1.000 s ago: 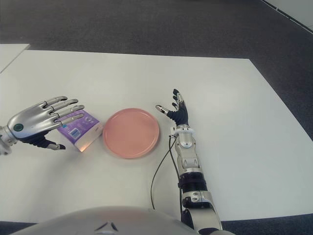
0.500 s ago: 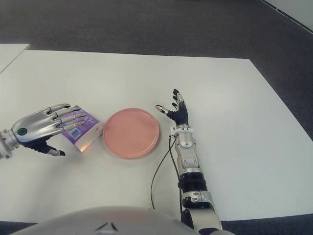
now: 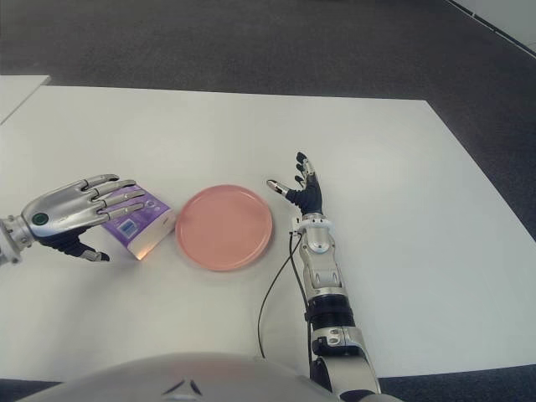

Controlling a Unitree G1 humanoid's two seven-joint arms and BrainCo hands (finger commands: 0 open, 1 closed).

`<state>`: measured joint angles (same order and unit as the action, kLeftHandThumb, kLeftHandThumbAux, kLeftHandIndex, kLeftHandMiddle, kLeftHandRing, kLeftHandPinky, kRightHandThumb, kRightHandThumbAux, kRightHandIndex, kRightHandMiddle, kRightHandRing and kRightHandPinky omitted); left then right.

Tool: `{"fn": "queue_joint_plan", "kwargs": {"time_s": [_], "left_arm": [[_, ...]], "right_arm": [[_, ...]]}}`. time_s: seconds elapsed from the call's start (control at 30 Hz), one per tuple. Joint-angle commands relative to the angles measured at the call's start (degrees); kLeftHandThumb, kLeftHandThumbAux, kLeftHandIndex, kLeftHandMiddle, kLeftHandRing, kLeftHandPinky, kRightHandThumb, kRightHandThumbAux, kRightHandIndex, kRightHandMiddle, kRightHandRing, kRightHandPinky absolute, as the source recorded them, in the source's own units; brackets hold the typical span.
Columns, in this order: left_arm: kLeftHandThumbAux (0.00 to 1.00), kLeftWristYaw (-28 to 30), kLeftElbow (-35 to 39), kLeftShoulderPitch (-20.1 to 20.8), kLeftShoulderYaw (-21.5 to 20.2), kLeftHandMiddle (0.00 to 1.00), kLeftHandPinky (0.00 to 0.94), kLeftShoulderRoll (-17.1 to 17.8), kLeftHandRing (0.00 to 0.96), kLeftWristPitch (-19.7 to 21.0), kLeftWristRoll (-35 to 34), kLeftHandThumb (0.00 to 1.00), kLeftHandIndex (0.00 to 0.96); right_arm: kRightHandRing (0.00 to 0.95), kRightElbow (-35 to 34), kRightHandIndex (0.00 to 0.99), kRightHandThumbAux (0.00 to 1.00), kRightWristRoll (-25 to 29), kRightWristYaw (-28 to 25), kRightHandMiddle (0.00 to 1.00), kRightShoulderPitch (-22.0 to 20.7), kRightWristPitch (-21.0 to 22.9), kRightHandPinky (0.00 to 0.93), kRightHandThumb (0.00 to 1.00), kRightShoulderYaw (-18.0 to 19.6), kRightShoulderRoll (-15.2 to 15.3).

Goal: Put the tissue paper into the plate.

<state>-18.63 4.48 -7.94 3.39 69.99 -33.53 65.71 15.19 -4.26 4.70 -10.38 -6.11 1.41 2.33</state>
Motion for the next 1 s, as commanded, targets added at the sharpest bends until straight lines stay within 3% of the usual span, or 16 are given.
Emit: {"fn": "queue_joint_plan", "kwargs": {"time_s": [0.03, 0.6, 1.0], "left_arm": [[0.283, -0.9, -1.4, 0.7, 1.3, 0.0, 0.0, -0.7, 0.0, -0.6, 1.0, 0.32, 0.0], [0.33, 0.5, -5.3, 6.8, 6.0, 0.0, 0.0, -3.5, 0.0, -1.2, 0.7, 0.263, 0.0], [0.289, -1.3, -8.2, 10.1, 7.7, 0.0, 0.0, -4.6, 0.0, -0.5, 1.7, 0.305, 0.0]], "right_arm": [[0.033, -0.3, 0.04, 0.853, -0.1, 0.2, 0.039, 0.9, 1.2, 0.067, 0.0, -0.1, -0.2], [0.033, -1.0, 0.04, 0.853, -0.1, 0.1, 0.039, 1.4, 1.4, 0.067, 0.0, -0.2, -0.2], [0.033, -2.0, 0.04, 0.853, -0.1, 0.1, 0.039, 2.0, 1.7, 0.067, 0.0, -0.2, -0.2]]}}
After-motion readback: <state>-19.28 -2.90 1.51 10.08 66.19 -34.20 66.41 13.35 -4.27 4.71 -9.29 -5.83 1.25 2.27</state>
